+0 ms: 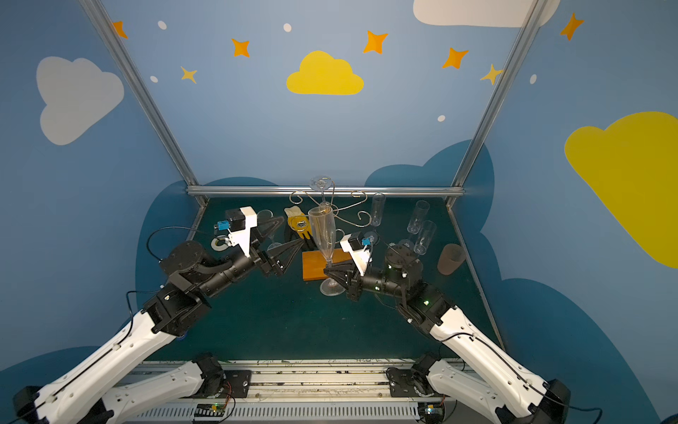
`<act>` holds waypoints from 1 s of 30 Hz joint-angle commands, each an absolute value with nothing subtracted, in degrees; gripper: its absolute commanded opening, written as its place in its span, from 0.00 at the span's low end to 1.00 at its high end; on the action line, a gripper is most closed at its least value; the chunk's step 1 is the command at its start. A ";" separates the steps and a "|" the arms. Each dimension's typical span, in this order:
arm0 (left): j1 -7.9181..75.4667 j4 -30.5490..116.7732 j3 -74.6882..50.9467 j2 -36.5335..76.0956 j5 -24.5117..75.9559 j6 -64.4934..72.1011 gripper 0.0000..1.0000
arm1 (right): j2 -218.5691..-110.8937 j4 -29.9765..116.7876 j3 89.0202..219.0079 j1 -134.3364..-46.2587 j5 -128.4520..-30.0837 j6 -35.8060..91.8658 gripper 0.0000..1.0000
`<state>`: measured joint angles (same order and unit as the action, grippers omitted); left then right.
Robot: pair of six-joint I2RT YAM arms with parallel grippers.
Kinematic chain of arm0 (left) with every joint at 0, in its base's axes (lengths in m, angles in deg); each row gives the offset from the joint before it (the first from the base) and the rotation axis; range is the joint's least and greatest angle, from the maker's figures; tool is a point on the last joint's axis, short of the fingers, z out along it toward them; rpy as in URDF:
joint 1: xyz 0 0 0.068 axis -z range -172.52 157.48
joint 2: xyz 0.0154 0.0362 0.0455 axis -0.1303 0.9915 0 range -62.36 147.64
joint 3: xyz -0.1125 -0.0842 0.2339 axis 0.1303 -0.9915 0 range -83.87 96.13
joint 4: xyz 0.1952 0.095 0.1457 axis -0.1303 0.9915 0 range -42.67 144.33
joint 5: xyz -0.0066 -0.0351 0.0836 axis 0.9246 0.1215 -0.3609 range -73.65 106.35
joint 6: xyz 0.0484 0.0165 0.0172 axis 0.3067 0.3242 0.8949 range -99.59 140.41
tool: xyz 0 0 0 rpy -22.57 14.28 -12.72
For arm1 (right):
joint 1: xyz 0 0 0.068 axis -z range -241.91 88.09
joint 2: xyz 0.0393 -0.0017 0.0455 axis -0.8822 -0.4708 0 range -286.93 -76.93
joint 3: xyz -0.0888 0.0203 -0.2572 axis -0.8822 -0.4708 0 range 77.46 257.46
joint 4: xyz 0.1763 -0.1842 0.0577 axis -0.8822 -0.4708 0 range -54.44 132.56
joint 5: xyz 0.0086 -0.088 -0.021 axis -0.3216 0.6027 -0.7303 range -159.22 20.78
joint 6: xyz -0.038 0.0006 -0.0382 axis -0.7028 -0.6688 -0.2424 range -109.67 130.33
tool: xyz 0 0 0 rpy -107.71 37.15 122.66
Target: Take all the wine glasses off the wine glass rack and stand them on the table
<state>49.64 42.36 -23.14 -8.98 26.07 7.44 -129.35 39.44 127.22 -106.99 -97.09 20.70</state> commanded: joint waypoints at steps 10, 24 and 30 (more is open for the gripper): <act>47.22 36.88 -23.75 -5.59 41.04 -8.50 0.88 | -130.26 46.15 126.24 -113.43 -92.15 12.49 0.00; 47.13 33.32 -25.75 -4.88 41.10 -9.96 0.62 | -133.41 47.11 126.61 -116.71 -91.50 12.01 0.00; 47.17 32.59 -27.24 -6.19 38.71 -9.30 0.44 | -134.05 46.75 126.77 -117.55 -91.40 11.88 0.00</act>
<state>46.88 33.97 -26.81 -5.15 39.64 -7.12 -133.86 44.03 126.61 -116.52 -90.97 14.60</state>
